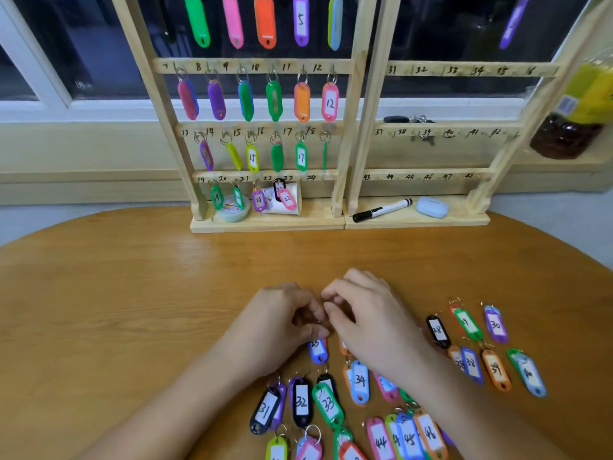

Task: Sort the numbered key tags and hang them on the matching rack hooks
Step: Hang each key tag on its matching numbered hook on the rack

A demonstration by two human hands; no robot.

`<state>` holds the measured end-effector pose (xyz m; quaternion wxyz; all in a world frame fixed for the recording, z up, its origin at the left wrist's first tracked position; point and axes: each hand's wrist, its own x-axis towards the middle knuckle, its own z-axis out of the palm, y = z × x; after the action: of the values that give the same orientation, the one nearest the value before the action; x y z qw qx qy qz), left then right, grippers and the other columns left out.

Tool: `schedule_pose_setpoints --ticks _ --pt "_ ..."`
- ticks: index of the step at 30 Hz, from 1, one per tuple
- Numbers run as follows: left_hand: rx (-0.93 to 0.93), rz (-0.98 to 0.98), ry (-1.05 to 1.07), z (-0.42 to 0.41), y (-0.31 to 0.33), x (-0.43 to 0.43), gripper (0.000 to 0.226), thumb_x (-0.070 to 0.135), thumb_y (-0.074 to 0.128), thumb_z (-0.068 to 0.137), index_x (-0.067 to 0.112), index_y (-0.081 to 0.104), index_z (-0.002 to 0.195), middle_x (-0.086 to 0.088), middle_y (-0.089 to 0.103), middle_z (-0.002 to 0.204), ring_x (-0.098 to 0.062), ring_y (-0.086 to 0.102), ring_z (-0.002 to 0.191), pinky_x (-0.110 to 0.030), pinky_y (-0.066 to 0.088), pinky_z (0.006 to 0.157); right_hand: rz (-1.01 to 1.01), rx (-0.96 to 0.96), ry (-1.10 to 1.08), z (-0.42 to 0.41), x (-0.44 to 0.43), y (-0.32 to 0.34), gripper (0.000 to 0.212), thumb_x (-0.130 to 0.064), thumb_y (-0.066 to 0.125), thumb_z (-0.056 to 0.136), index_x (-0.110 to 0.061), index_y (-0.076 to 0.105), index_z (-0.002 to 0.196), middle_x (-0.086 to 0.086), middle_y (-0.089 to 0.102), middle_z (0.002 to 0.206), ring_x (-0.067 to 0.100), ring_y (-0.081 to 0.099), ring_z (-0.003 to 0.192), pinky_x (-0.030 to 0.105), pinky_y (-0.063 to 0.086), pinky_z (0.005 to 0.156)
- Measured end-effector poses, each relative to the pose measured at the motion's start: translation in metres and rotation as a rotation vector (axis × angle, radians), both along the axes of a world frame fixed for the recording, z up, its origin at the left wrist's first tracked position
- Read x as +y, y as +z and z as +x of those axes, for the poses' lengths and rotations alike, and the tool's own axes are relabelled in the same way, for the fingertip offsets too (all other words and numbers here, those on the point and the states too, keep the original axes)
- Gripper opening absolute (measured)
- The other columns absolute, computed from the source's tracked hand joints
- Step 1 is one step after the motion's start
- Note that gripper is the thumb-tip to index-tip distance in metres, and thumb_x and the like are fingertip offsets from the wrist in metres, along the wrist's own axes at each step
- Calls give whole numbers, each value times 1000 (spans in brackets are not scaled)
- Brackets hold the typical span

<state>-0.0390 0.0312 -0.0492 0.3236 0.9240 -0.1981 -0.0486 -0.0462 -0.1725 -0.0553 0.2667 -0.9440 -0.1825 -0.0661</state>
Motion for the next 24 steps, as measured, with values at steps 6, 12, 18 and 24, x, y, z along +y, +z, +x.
schedule_pose_setpoints --ticks 6,12,18,24 --pt "-12 -9 29 -3 -3 -2 10 35 87 85 35 77 85 17 67 85 0 62 86 -12 45 74 -10 -15 3 -2 -4 0 6 -29 65 101 -32 71 102 -19 52 96 6 51 101 36 44 95" --pt "33 -167 72 -2 3 10 7 35 84 90 34 78 87 19 76 87 -6 70 88 -22 53 78 109 97 28 -3 -1 4 16 -42 57 105 -37 68 95 -19 62 93 4 54 100 37 42 96" --pt "38 -406 220 8 18 22 11 39 81 91 29 78 87 7 77 83 -13 69 79 -29 53 74 559 388 80 0 5 21 14 -37 63 106 -33 77 105 -8 75 95 11 70 94 43 56 88" --pt "94 -630 219 18 25 17 10 28 80 92 18 80 91 -4 80 84 -24 74 79 -36 58 73 674 308 67 21 17 26 17 -37 73 98 -31 77 114 -11 78 100 7 73 99 31 59 90"
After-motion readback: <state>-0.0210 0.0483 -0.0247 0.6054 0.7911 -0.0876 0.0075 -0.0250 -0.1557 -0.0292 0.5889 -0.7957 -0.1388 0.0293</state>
